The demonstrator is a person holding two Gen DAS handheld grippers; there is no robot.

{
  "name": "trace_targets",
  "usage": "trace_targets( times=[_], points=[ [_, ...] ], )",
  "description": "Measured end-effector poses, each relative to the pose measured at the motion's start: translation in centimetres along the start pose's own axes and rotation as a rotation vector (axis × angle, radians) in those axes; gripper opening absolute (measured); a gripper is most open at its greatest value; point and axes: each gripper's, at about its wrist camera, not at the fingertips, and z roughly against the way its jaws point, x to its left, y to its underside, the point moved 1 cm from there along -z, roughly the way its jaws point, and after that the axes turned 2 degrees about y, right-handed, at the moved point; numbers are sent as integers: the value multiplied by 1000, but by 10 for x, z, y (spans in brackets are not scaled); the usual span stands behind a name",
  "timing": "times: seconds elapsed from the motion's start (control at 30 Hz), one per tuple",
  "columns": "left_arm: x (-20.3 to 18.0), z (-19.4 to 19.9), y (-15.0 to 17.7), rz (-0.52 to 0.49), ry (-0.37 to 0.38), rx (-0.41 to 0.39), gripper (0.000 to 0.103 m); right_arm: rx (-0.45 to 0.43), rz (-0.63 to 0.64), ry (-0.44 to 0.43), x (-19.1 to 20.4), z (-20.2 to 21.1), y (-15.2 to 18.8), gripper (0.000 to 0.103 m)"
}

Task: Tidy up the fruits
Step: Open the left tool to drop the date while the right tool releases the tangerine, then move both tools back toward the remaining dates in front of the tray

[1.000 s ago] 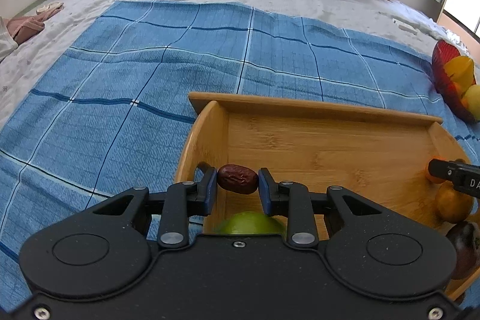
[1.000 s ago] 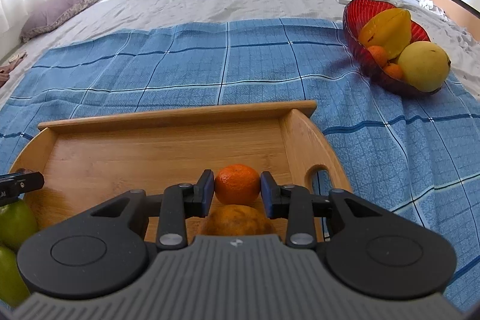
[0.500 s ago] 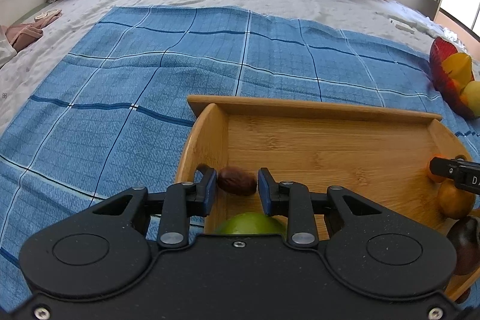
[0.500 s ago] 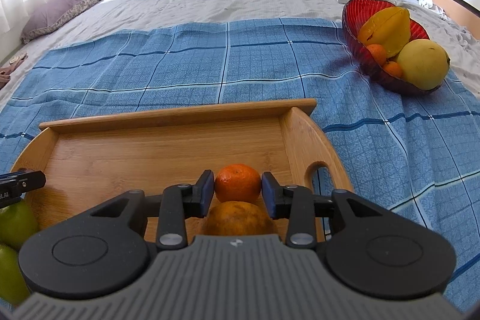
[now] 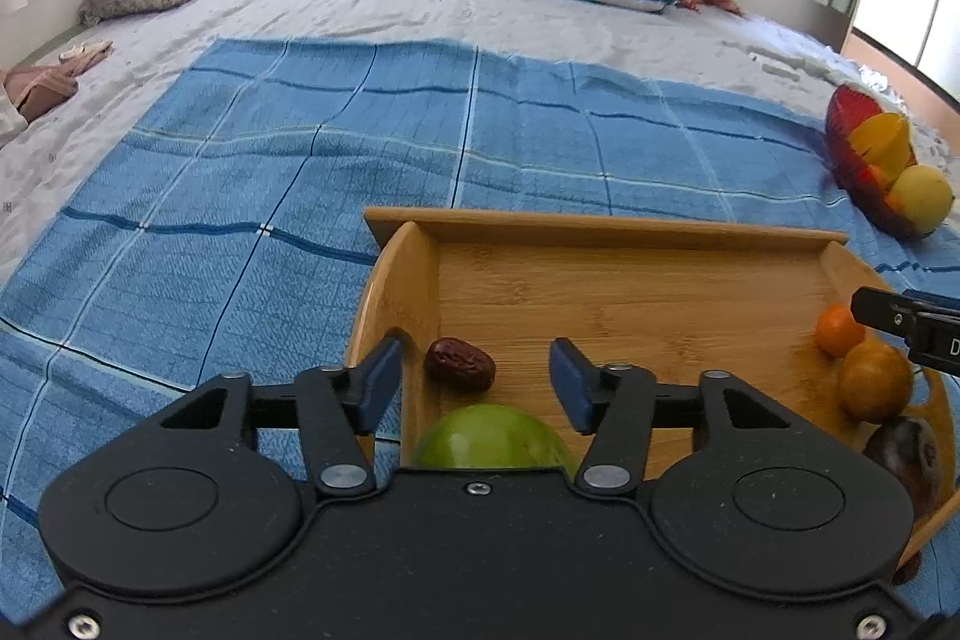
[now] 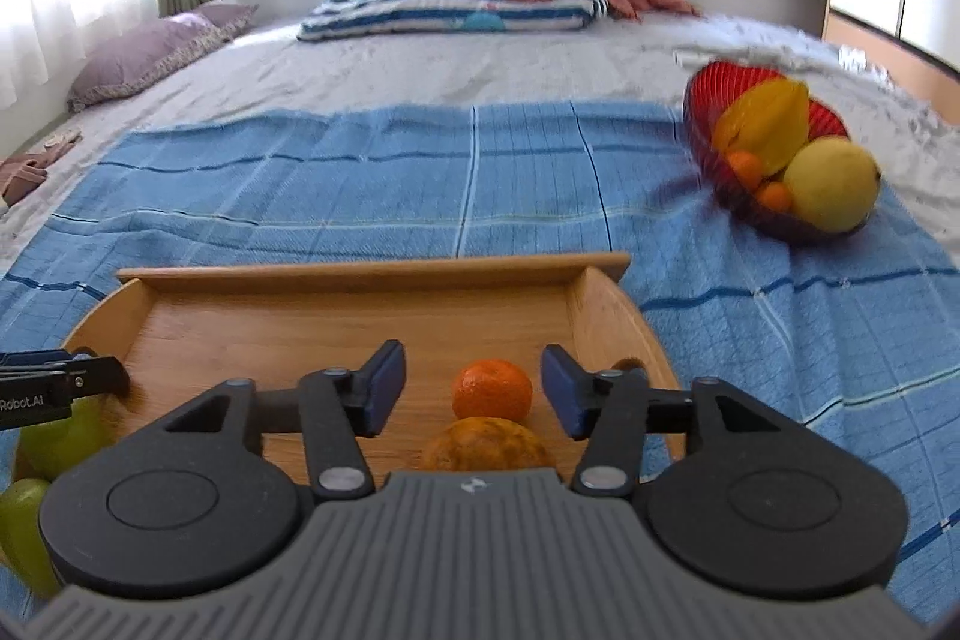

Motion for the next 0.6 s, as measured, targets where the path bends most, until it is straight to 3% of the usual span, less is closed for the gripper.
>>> trace_targets(
  times=[0.3, 0.6],
  points=[
    [-12, 41, 17, -68, 11, -98, 84, -105, 25, -16, 7, 36, 8, 85],
    [-16, 78, 42, -57, 42, -144, 95, -187, 48, -38, 14, 67, 36, 90]
  ],
)
